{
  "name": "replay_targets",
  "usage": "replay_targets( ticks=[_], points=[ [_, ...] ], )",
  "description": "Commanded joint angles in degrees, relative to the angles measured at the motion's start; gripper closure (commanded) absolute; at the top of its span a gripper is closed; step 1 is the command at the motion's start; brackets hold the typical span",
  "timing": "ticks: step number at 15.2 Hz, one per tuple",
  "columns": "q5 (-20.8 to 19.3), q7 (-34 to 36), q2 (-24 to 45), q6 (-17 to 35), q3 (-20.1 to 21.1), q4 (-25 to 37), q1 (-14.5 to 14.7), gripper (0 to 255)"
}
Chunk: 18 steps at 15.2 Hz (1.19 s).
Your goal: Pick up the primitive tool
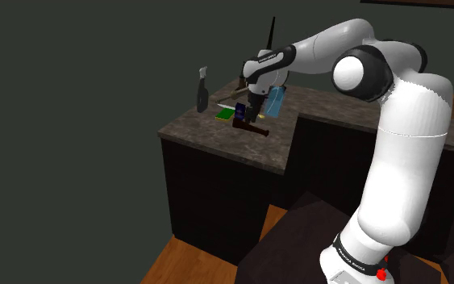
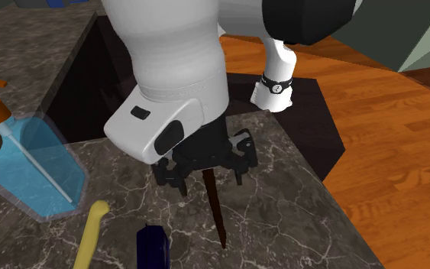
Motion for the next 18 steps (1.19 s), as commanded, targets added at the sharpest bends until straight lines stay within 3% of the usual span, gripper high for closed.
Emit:
replay_targets(
  ticks=[1,4,5,14,18],
  points=[
    [0.35,-0.38,0.62,1.33,0.10,-0.75,-0.06,0],
    [0.62,-0.66,1.10,2.35,0.19,-1.34,-0.09,0],
    [0.62,-0.59,1.09,2.32,0.21,-1.31,-0.05,255],
    [0.63,-0.66,1.10,2.35,0.19,-1.34,-0.09,255],
    [-0.04,0.03,-0.07,-0.25,-0.02,0.21,-0.01,255]
  ],
)
